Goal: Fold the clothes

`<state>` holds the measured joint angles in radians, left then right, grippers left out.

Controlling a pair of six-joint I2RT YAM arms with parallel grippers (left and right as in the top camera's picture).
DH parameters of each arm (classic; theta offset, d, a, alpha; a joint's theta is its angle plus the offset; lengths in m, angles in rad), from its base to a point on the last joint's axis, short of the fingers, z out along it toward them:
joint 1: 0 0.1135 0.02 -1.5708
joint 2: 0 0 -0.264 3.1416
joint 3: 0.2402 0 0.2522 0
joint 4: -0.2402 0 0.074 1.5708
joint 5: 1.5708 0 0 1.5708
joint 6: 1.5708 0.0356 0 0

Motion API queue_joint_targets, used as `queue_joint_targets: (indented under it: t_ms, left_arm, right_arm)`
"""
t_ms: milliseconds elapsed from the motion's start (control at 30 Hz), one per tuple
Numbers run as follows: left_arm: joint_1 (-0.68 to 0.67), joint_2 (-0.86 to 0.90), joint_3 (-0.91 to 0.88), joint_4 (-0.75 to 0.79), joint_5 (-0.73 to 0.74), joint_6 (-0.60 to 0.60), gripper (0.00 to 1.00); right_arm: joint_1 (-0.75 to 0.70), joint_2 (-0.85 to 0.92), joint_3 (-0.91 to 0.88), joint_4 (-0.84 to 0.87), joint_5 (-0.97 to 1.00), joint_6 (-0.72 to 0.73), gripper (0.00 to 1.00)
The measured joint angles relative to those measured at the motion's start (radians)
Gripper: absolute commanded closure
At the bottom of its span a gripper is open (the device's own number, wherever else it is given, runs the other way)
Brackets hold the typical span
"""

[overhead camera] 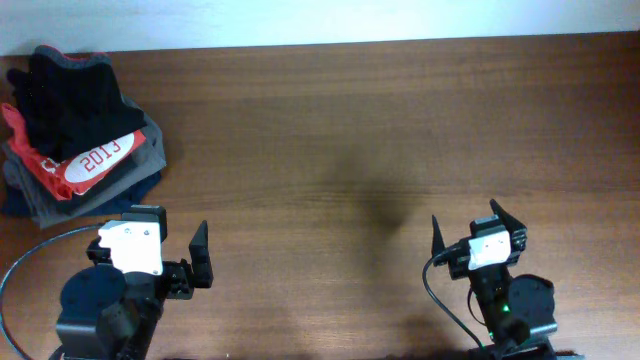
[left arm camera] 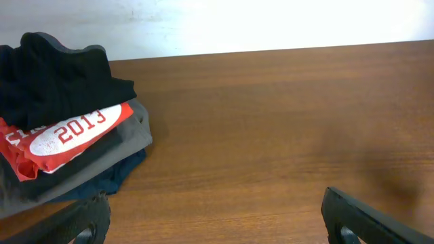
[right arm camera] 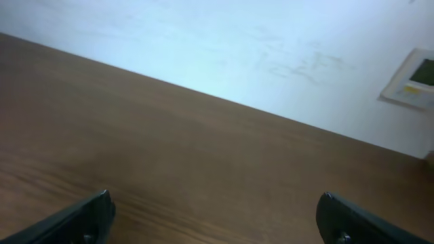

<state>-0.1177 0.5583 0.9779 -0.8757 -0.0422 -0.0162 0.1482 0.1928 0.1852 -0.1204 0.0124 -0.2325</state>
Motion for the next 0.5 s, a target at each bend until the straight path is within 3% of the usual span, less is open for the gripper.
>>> queue_joint_targets:
  t_ms: [333,500]
  left_arm:
    - [0.0,0.0,0.0,0.0,0.0,0.0,0.01]
    - [0.0,0.0,0.0,0.0,0.0,0.0,0.01]
  right_arm:
    - [-0.123,-0.173,-0.129,0.007,-0.139,-0.121,0.01]
    - [-0.157,-0.179,-0.149,0.007,-0.15,-0.123,0.01]
